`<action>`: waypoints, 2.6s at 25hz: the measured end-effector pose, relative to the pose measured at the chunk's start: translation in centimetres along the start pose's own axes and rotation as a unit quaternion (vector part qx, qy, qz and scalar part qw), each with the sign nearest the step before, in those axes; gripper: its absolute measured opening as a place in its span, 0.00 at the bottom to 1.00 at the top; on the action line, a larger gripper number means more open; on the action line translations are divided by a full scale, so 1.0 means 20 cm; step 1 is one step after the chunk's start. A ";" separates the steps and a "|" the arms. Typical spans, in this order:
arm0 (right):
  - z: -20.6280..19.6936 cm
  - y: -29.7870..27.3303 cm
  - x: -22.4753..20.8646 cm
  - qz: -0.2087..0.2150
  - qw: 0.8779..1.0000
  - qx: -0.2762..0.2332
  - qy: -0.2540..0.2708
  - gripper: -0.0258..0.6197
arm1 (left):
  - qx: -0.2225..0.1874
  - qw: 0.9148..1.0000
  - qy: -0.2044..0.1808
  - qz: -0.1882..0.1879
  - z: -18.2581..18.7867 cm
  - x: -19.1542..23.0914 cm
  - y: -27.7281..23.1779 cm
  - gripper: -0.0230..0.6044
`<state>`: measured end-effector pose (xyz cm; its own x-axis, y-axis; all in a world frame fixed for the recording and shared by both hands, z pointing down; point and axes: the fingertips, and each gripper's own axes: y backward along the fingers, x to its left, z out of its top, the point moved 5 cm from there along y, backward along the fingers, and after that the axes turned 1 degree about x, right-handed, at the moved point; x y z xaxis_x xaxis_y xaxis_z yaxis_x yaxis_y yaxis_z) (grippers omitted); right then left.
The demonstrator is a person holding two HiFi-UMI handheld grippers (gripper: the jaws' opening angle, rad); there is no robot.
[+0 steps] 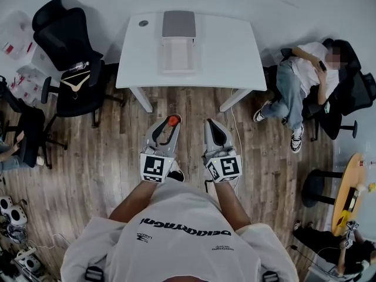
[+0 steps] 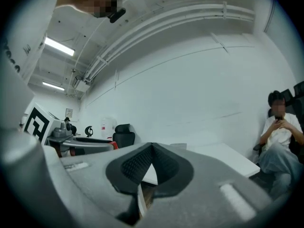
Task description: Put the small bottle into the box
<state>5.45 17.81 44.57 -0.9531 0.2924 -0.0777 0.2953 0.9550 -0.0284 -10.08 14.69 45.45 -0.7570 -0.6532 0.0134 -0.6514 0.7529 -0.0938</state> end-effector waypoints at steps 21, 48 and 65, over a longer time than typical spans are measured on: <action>0.00 -0.40 -0.26 0.039 0.999 0.009 -0.008 0.04 | 0.012 0.999 -0.005 0.030 0.06 0.12 -0.42 0.24; 0.05 -0.95 -0.78 0.118 0.992 0.026 -0.017 0.04 | 0.029 0.992 -0.005 0.120 0.13 0.22 -1.08 0.24; 0.04 -1.20 -0.74 0.106 0.994 0.037 -0.011 0.04 | 0.033 0.996 -0.001 0.088 0.11 0.45 -1.26 0.24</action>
<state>12.46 -9.53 45.52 -0.8678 0.4842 -0.1119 0.4936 0.8659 -0.0814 -0.42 -10.29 45.82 -0.8594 -0.5111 -0.0116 -0.5030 0.8494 -0.1596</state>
